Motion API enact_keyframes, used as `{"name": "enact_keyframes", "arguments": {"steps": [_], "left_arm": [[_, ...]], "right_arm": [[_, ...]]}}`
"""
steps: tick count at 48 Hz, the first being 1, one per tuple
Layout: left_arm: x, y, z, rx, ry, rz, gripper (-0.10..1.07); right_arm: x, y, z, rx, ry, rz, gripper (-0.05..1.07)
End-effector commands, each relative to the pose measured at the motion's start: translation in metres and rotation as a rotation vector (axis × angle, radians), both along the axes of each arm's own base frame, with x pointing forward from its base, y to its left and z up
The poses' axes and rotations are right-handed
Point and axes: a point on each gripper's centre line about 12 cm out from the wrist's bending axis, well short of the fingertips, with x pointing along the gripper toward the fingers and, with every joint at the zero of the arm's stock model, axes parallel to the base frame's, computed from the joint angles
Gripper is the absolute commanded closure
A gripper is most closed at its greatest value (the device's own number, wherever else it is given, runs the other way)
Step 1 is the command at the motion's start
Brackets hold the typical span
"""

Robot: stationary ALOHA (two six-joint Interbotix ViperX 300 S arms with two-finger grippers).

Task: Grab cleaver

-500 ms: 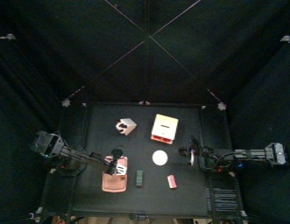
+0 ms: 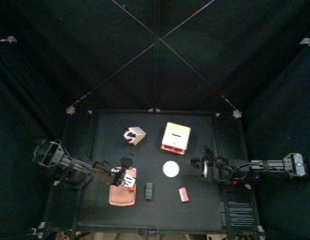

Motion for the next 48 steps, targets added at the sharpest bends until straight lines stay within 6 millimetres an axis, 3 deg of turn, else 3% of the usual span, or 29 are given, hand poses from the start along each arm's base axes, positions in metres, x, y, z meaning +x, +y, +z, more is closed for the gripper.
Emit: {"name": "enact_keyframes", "arguments": {"steps": [1,10,18,32,48], "left_arm": [[-0.006,0.013,0.033,0.071,-0.083,-0.027,0.00],[-0.029,0.039,0.080,0.204,-0.202,-0.026,0.01],[-0.050,0.076,0.102,0.349,-0.242,0.023,0.01],[-0.071,0.149,0.099,0.592,-0.177,0.097,0.01],[-0.076,0.183,0.076,0.624,-0.178,0.084,0.01]], "right_arm": [[0.004,-0.001,0.006,-0.013,-0.013,0.002,0.99],[0.005,-0.001,0.008,-0.027,-0.015,0.006,0.99],[0.005,-0.001,0.008,-0.028,-0.016,0.007,0.99],[0.004,-0.002,0.007,-0.031,-0.012,0.002,0.99],[0.003,-0.005,0.006,-0.030,-0.009,-0.010,0.99]]}}
